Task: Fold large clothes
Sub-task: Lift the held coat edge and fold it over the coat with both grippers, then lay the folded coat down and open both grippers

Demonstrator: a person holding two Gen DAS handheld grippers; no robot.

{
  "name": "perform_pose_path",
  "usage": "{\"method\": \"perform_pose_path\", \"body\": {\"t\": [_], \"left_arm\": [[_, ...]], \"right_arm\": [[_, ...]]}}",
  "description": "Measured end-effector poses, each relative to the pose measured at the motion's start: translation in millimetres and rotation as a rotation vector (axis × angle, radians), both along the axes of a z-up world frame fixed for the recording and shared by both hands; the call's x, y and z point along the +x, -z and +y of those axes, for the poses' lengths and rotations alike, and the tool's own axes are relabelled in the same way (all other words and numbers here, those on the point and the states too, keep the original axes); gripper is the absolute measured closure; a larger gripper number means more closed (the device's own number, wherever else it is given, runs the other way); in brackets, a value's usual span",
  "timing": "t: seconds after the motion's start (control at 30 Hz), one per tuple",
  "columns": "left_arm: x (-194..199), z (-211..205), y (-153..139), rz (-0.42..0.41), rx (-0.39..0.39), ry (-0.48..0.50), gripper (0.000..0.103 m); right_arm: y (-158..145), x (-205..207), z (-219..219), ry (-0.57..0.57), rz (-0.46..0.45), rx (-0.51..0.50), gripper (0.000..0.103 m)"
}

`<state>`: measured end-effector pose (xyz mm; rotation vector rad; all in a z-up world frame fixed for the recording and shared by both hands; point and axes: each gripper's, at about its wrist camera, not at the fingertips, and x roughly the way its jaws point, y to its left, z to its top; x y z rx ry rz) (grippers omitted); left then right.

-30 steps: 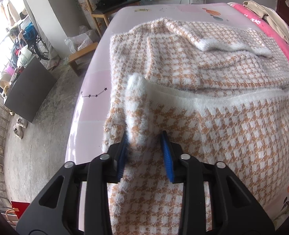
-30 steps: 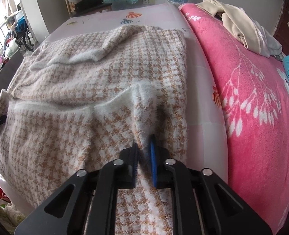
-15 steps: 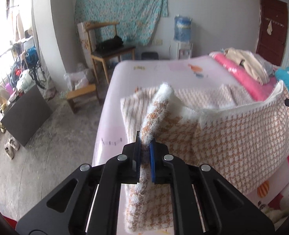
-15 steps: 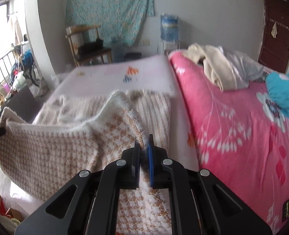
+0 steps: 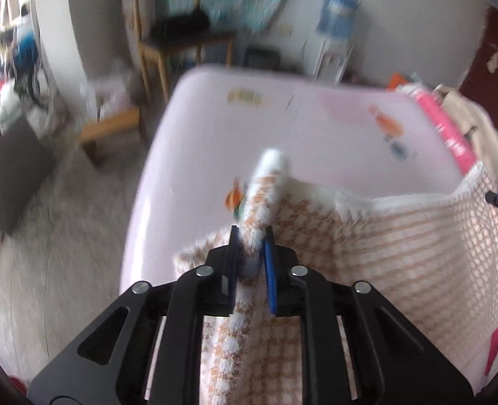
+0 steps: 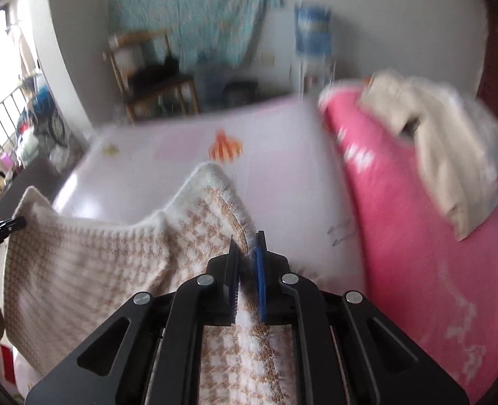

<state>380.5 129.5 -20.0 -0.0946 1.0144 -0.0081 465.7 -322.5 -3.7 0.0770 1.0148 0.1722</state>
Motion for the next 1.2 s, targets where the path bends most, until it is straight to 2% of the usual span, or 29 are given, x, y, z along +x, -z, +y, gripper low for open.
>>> {"method": "perform_pose_path", "body": {"t": [0.03, 0.07, 0.13, 0.2, 0.27, 0.3, 0.37, 0.4, 0.47, 0.5, 0.53, 0.57, 0.6, 0.63, 0.67, 0.7, 0.73, 0.8, 0.83, 0.9, 0.97, 1.07, 1.13, 1.17, 1.2], "left_arm": [[2, 2, 7, 0.017, 0.000, -0.007, 0.083], [0, 5, 8, 0.014, -0.021, -0.014, 0.081], [-13, 14, -7, -0.056, -0.072, -0.037, 0.077], [-25, 18, -24, -0.135, -0.116, -0.039, 0.067], [-28, 19, -31, -0.156, -0.153, -0.026, 0.067], [-23, 15, -30, -0.144, -0.181, -0.003, 0.067], [-12, 5, -20, -0.103, -0.209, 0.038, 0.066], [-3, 0, -10, -0.068, -0.231, 0.055, 0.066], [16, 4, 14, 0.009, -0.249, 0.026, 0.067], [21, 7, 22, 0.024, -0.238, 0.004, 0.067], [20, 13, 28, 0.025, -0.240, -0.022, 0.068], [20, 23, 32, 0.022, -0.287, -0.051, 0.071], [18, 32, 31, 0.023, -0.335, -0.073, 0.072], [14, 40, 27, 0.017, -0.348, -0.109, 0.071], [10, 46, 21, 0.007, -0.318, -0.139, 0.064], [3, 49, 13, -0.015, -0.290, -0.150, 0.063], [-3, 47, 6, -0.038, -0.285, -0.148, 0.063], [-24, 43, -13, -0.084, -0.263, -0.129, 0.063], [-40, 34, -27, -0.125, -0.225, -0.095, 0.063], [-69, 12, -45, -0.191, -0.182, -0.008, 0.060], [-94, -10, -53, -0.208, -0.202, 0.104, 0.058], [-125, -53, -41, -0.179, -0.185, 0.265, 0.058], [-135, -81, -19, -0.140, -0.086, 0.285, 0.058], [-133, -89, 3, -0.080, -0.032, 0.270, 0.057], [-131, -92, 15, -0.050, -0.013, 0.256, 0.056]], "right_arm": [[12, 3, -2, 0.010, 0.047, -0.015, 0.080], [14, 2, -8, 0.025, 0.056, -0.003, 0.074], [1, -9, -15, 0.048, 0.003, 0.013, 0.068], [-22, -19, -15, 0.052, -0.085, 0.008, 0.066], [-33, -17, -5, 0.002, -0.114, 0.049, 0.066], [-33, -11, 2, -0.030, -0.102, 0.087, 0.066], [-16, 8, 21, -0.096, -0.022, 0.177, 0.066], [-3, 17, 24, -0.107, 0.020, 0.203, 0.066], [24, 31, 20, -0.069, 0.095, 0.237, 0.067], [32, 34, 10, -0.038, 0.106, 0.273, 0.069], [37, 37, 0, 0.001, 0.112, 0.288, 0.082], [40, 39, -15, 0.060, 0.121, 0.298, 0.093], [40, 38, -26, 0.098, 0.124, 0.321, 0.093], [35, 34, -37, 0.132, 0.117, 0.331, 0.094], [29, 29, -41, 0.167, 0.106, 0.260, 0.085], [20, 21, -42, 0.194, 0.076, 0.164, 0.083], [8, 11, -41, 0.193, 0.040, 0.113, 0.082], [-14, -17, -33, 0.141, -0.009, 0.105, 0.075], [-24, -37, -23, 0.100, -0.034, 0.099, 0.071], [-33, -74, 5, -0.007, -0.060, 0.081, 0.064], [-35, -106, 33, -0.122, -0.061, 0.069, 0.060], [-16, -139, 73, -0.229, -0.053, 0.018, 0.060], [10, -136, 87, -0.221, -0.013, -0.050, 0.060], [22, -130, 87, -0.213, 0.019, -0.050, 0.059], [29, -127, 83, -0.197, 0.029, -0.019, 0.059]]}}
